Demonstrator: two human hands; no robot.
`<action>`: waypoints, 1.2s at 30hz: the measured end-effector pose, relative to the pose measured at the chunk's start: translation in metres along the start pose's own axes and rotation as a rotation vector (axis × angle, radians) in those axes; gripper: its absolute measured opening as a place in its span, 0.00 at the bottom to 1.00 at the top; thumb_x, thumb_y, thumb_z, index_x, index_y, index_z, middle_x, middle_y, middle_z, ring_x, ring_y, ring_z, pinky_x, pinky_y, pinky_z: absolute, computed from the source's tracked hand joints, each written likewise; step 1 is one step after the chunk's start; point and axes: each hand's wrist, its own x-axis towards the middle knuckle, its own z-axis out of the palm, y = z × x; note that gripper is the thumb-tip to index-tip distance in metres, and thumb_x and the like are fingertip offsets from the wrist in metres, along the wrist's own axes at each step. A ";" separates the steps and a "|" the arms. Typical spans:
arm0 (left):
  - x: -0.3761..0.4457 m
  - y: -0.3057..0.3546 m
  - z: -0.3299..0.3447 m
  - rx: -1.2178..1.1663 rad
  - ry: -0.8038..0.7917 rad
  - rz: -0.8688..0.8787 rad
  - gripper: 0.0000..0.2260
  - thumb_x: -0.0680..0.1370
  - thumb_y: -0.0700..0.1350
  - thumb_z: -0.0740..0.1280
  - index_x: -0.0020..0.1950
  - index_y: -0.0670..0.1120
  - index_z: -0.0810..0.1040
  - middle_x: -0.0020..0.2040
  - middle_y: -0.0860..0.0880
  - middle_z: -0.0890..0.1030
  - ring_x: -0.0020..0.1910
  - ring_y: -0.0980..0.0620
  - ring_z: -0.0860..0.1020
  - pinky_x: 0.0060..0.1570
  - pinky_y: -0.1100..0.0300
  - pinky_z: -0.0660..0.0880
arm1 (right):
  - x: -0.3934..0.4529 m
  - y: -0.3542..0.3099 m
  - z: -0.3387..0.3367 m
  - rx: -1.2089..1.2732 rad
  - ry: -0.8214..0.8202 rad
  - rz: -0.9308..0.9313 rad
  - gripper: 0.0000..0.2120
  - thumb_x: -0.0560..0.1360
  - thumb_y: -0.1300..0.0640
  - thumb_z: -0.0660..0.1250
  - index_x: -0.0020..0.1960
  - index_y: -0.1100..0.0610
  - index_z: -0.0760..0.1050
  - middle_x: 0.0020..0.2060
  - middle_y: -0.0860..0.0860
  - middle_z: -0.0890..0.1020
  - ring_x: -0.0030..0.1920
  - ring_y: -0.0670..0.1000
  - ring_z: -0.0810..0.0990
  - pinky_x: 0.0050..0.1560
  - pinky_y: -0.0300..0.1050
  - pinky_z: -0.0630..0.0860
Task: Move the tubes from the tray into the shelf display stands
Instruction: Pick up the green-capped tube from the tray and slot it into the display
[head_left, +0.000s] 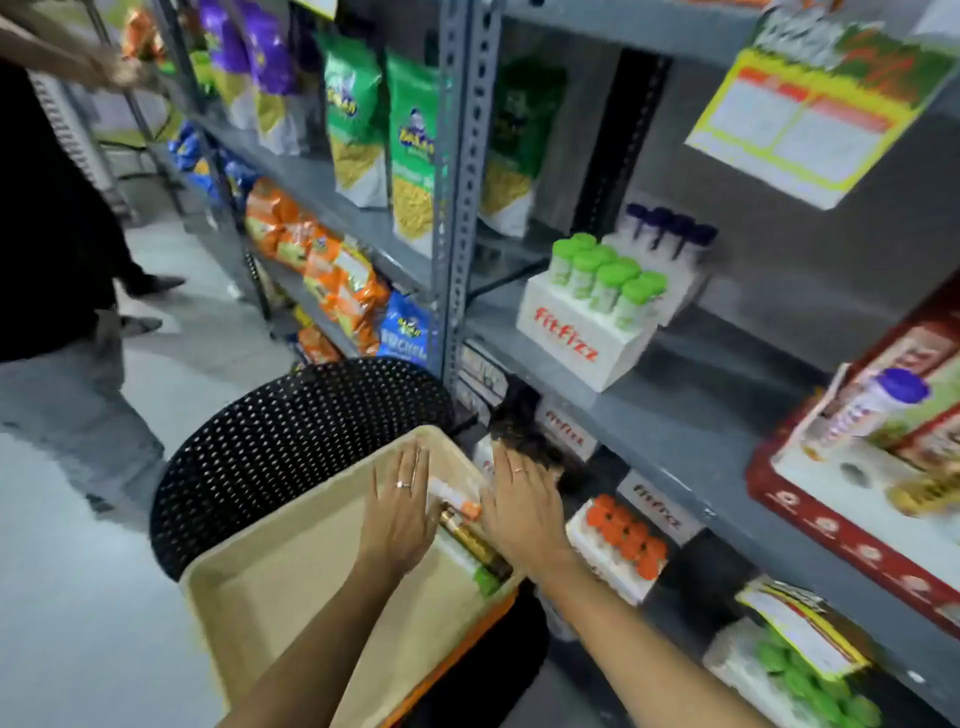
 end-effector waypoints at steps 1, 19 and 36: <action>-0.003 -0.006 0.012 -0.024 -0.034 -0.049 0.26 0.74 0.53 0.56 0.62 0.35 0.75 0.63 0.38 0.77 0.59 0.40 0.78 0.48 0.40 0.78 | 0.000 -0.003 0.012 0.003 -0.014 -0.018 0.21 0.60 0.53 0.77 0.49 0.62 0.81 0.42 0.56 0.86 0.43 0.54 0.85 0.42 0.46 0.82; -0.048 -0.037 0.159 -0.229 -0.639 -0.337 0.45 0.73 0.70 0.53 0.75 0.43 0.35 0.77 0.47 0.35 0.75 0.47 0.37 0.72 0.41 0.40 | 0.015 -0.037 0.153 0.058 -0.562 -0.108 0.19 0.77 0.56 0.58 0.66 0.60 0.64 0.65 0.58 0.71 0.64 0.56 0.70 0.61 0.49 0.70; -0.047 -0.042 0.163 -0.317 -0.693 -0.343 0.45 0.73 0.71 0.53 0.73 0.46 0.31 0.75 0.50 0.30 0.73 0.49 0.31 0.70 0.42 0.32 | 0.043 -0.062 0.160 -0.043 -0.511 -0.129 0.08 0.72 0.61 0.63 0.49 0.62 0.77 0.52 0.57 0.80 0.50 0.57 0.78 0.45 0.49 0.76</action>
